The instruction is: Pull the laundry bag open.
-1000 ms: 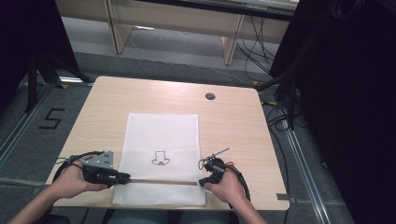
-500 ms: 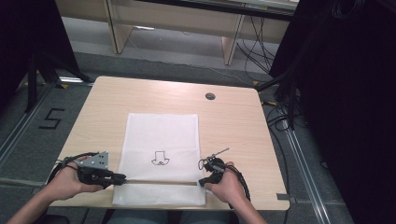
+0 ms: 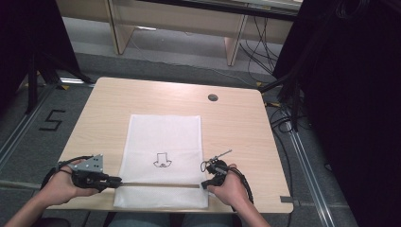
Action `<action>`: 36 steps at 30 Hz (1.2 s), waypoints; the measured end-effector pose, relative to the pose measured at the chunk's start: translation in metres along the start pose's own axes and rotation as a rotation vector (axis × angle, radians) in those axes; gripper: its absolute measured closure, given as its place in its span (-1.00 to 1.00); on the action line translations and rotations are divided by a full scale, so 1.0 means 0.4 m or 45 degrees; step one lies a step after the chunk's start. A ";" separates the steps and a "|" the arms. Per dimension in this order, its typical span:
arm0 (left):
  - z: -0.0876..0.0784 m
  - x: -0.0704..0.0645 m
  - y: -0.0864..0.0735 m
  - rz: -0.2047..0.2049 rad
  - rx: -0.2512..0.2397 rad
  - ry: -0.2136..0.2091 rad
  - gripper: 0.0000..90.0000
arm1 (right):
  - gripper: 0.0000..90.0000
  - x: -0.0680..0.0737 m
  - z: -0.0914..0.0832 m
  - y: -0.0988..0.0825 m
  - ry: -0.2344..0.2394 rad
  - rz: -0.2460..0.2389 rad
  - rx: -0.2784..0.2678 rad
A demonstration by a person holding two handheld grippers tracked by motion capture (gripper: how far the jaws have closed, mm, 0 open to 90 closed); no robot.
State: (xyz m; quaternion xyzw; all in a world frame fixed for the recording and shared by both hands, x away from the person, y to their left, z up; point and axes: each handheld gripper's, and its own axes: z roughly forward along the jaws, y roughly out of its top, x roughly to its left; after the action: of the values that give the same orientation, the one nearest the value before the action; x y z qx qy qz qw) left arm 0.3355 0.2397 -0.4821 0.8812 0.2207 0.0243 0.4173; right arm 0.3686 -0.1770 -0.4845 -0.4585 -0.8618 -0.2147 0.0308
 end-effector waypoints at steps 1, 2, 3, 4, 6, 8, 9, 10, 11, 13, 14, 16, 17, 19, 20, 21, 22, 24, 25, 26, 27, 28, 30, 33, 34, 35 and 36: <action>-0.001 0.001 0.000 -0.002 -0.003 -0.004 0.83 | 1.00 0.000 0.002 -0.001 -0.001 0.001 -0.015; -0.001 0.001 0.000 0.002 0.000 0.000 0.83 | 1.00 0.000 0.002 -0.001 -0.001 0.002 -0.018; -0.001 0.001 0.000 0.002 0.001 0.001 0.83 | 1.00 0.000 0.002 -0.001 0.000 0.004 -0.017; -0.001 0.000 -0.001 -0.005 -0.002 0.002 0.83 | 1.00 0.000 0.002 -0.001 0.001 0.004 -0.017; -0.001 -0.001 -0.003 -0.021 -0.007 -0.005 0.83 | 1.00 0.000 0.002 -0.001 0.002 0.005 -0.016; -0.002 0.000 -0.006 -0.024 -0.011 -0.007 0.83 | 1.00 0.000 0.002 -0.001 0.002 0.003 -0.018; -0.002 0.000 -0.007 -0.022 -0.012 -0.007 0.83 | 1.00 0.000 0.002 -0.001 0.002 0.003 -0.017; -0.002 0.000 -0.007 -0.021 -0.010 -0.007 0.83 | 1.00 0.000 0.002 -0.001 0.001 0.001 -0.017; -0.001 0.000 -0.007 -0.022 -0.010 -0.008 0.83 | 1.00 -0.001 0.002 -0.001 0.001 0.002 -0.017; -0.003 0.004 -0.006 -0.008 0.003 -0.004 0.83 | 1.00 0.000 0.002 -0.001 0.001 0.002 -0.017; -0.003 0.004 -0.006 -0.010 0.001 -0.006 0.83 | 1.00 0.000 0.002 -0.001 0.001 0.004 -0.017; -0.003 0.004 -0.006 -0.016 0.003 -0.009 0.83 | 1.00 0.000 0.000 -0.001 0.000 0.001 -0.007; -0.003 0.005 -0.007 -0.017 0.004 -0.013 0.83 | 1.00 -0.001 0.000 -0.001 0.002 0.000 -0.005; -0.004 0.007 -0.009 -0.012 0.008 -0.008 0.83 | 1.00 -0.001 0.000 -0.001 0.003 0.000 -0.005; -0.005 0.008 -0.011 -0.031 -0.005 -0.013 0.83 | 1.00 -0.001 0.000 -0.001 0.004 -0.001 -0.005; -0.005 0.010 -0.011 -0.026 -0.003 -0.011 0.83 | 1.00 -0.001 0.001 -0.001 0.005 0.000 -0.008; -0.004 0.008 -0.011 -0.030 -0.004 -0.017 0.83 | 1.00 -0.002 0.001 -0.001 0.005 0.000 -0.008; -0.004 0.009 -0.011 -0.028 -0.003 -0.016 0.83 | 1.00 -0.002 0.000 -0.001 0.010 0.000 -0.002; -0.004 0.009 -0.011 -0.030 -0.007 -0.019 0.83 | 1.00 -0.001 0.001 -0.001 0.004 0.000 -0.009; -0.005 0.010 -0.011 -0.028 -0.013 -0.024 0.83 | 1.00 -0.001 0.000 -0.001 0.003 -0.002 -0.006; -0.006 0.008 -0.012 -0.039 -0.016 -0.020 0.83 | 1.00 -0.001 0.000 -0.001 0.003 -0.002 -0.007; -0.007 0.009 -0.012 -0.033 -0.012 -0.020 0.83 | 1.00 -0.001 0.000 -0.001 0.003 -0.003 -0.007; -0.010 0.011 -0.016 -0.025 0.002 -0.008 0.83 | 1.00 -0.001 0.000 -0.001 0.002 -0.003 -0.006; -0.024 0.021 -0.027 -0.024 0.026 0.015 0.83 | 1.00 -0.003 0.001 -0.001 0.020 -0.011 0.002; -0.027 0.021 -0.031 -0.043 0.017 0.021 0.83 | 1.00 -0.001 0.001 -0.002 0.000 -0.003 -0.012; -0.032 0.024 -0.034 -0.042 0.028 0.027 0.83 | 1.00 -0.001 0.000 -0.001 0.002 -0.003 -0.005; -0.035 0.026 -0.039 -0.053 0.024 0.031 0.83 | 1.00 -0.001 0.000 -0.001 0.002 -0.003 -0.005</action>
State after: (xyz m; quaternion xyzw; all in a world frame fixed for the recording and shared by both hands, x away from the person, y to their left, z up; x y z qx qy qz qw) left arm 0.3358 0.2626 -0.4862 0.8799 0.2444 0.0244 0.4067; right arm 0.3684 -0.1775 -0.4848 -0.4574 -0.8619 -0.2168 0.0304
